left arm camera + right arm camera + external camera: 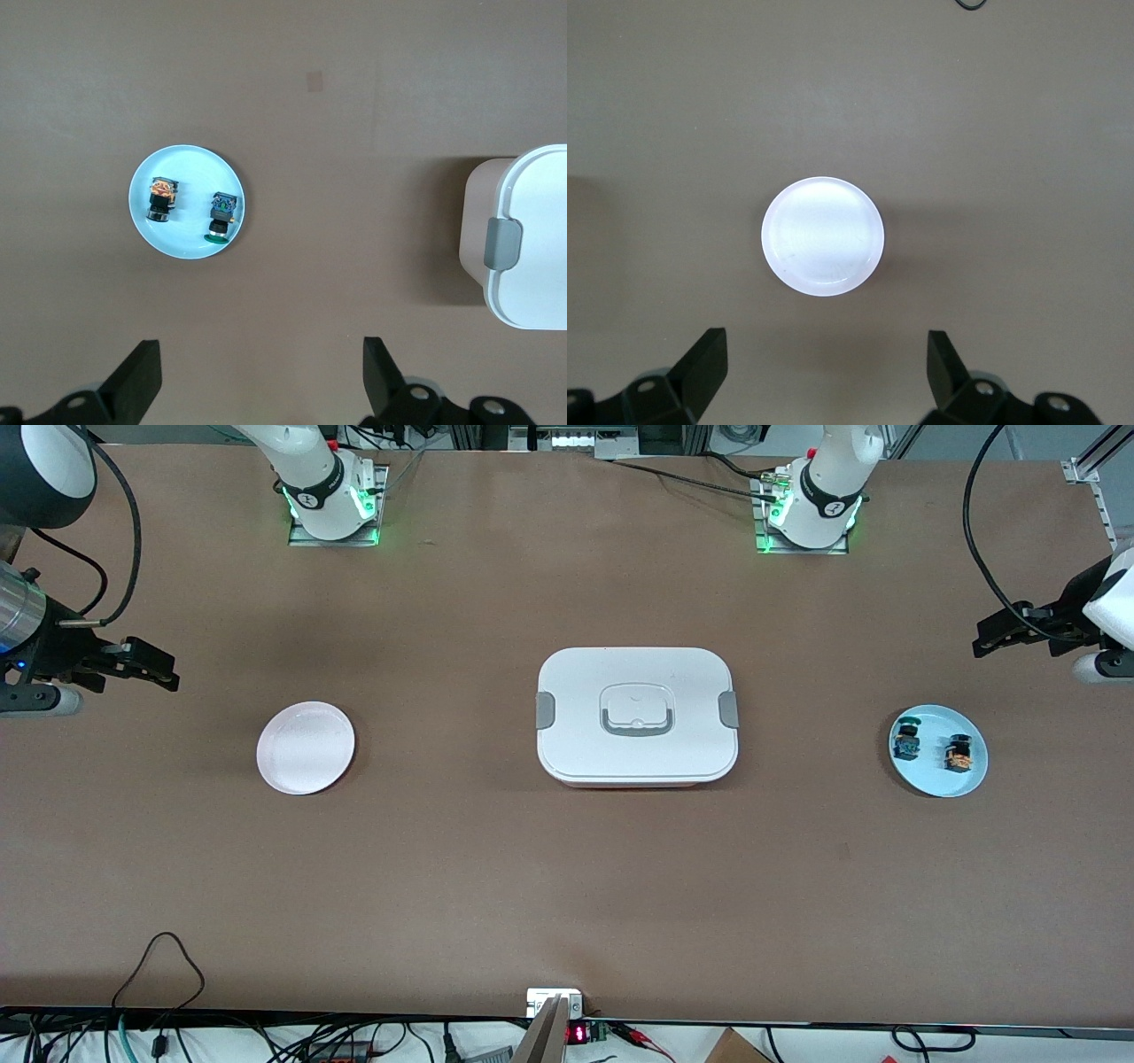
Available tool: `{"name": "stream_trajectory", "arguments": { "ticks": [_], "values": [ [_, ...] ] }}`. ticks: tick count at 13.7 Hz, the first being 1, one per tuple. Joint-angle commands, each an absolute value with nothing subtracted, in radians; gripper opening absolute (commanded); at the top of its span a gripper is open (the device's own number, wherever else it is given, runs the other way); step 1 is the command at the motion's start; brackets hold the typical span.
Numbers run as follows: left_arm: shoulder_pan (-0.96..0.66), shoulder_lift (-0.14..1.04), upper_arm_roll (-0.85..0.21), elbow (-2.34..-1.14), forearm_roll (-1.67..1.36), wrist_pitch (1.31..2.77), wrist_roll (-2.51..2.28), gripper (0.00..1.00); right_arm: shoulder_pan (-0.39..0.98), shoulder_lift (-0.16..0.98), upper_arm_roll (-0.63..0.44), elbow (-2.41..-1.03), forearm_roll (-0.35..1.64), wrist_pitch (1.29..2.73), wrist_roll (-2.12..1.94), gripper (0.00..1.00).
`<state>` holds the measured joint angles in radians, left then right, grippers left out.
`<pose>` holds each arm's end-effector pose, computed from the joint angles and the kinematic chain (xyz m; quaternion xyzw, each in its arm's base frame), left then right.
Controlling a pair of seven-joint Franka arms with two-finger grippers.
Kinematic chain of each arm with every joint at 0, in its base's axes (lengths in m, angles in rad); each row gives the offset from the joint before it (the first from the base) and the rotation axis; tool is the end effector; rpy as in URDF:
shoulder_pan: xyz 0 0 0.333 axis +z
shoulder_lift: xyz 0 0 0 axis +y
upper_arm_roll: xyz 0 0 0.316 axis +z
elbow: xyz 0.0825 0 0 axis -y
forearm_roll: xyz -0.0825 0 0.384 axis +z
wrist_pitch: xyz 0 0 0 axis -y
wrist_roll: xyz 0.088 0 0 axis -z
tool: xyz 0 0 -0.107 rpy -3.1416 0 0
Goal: Transfer orange switch to right arm and place
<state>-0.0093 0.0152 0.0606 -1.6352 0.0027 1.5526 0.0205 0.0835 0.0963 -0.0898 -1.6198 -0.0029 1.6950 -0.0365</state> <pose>0.5530 0.0285 0.5843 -0.9987 -0.0154 0.0489 0.0001 0.5900 -0.0018 0.5570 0.9998 0.0155 -0.0105 0.0055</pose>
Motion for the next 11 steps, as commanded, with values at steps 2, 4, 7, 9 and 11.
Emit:
{"name": "stream_trajectory", "arguments": {
  "ticks": [2, 4, 7, 9, 11],
  "values": [
    [-0.008, 0.037, 0.060, -1.592, 0.015, 1.505, 0.015, 1.00, 0.075, 0.087, -0.075, -1.609, -0.009, 1.677, -0.017, 1.00],
    [-0.006, 0.040, 0.060, -1.574, 0.015, 1.505, 0.018, 1.00, 0.074, 0.087, -0.075, -1.609, -0.009, 1.677, -0.017, 1.00],
    [-0.003, 0.052, 0.063, -1.572, 0.015, 1.502, 0.023, 1.00, 0.074, 0.087, -0.075, -1.609, -0.009, 1.677, -0.015, 1.00],
    [-0.002, 0.052, 0.064, -1.580, 0.017, 1.465, 0.057, 1.00, 0.074, 0.087, -0.075, -1.609, -0.009, 1.677, -0.015, 1.00],
    [-0.002, 0.055, 0.064, -1.600, 0.018, 1.428, 0.173, 1.00, 0.074, 0.087, -0.075, -1.609, -0.009, 1.677, -0.015, 1.00]
  ]
}}
